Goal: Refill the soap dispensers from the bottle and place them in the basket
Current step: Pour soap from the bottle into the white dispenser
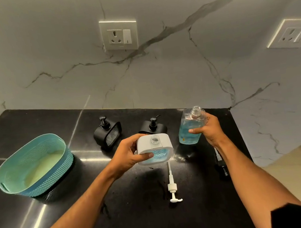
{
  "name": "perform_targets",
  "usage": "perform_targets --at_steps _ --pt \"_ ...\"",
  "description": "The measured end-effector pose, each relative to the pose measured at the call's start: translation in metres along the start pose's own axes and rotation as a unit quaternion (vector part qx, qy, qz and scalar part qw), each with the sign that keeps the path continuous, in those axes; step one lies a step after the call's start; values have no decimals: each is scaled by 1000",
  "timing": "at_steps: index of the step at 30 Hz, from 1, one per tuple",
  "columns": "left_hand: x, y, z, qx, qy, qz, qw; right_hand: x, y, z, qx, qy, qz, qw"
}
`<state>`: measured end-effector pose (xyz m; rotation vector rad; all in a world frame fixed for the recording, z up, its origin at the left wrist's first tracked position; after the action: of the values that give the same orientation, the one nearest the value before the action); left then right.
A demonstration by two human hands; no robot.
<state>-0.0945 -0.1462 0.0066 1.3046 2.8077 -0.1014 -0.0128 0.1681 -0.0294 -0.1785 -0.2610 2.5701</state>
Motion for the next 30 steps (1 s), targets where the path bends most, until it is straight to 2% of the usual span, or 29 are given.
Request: perform_targets --at_steps 14,25,30 --pt "10 6 1 3 -9 20 1000 8 3 -7 -19 1 55 998" --pt "6 5 3 -1 -5 40 999 -1 -1 -2 -45 -17 30 998" --pt "-3 2 4 2 0 40 999 -16 -18 -3 -65 -21 -34 997"
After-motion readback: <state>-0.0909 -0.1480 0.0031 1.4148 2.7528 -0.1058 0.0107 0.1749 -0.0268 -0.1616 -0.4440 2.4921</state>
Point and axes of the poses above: each hand's wrist, its own x-axis towards the middle knuckle, its own y-axis out of the palm, z = x × y, the point moved 9 cm from there along x, towards the middle knuckle, and after that the axes turned 7 degrees about -x, right-handed, at the moved point
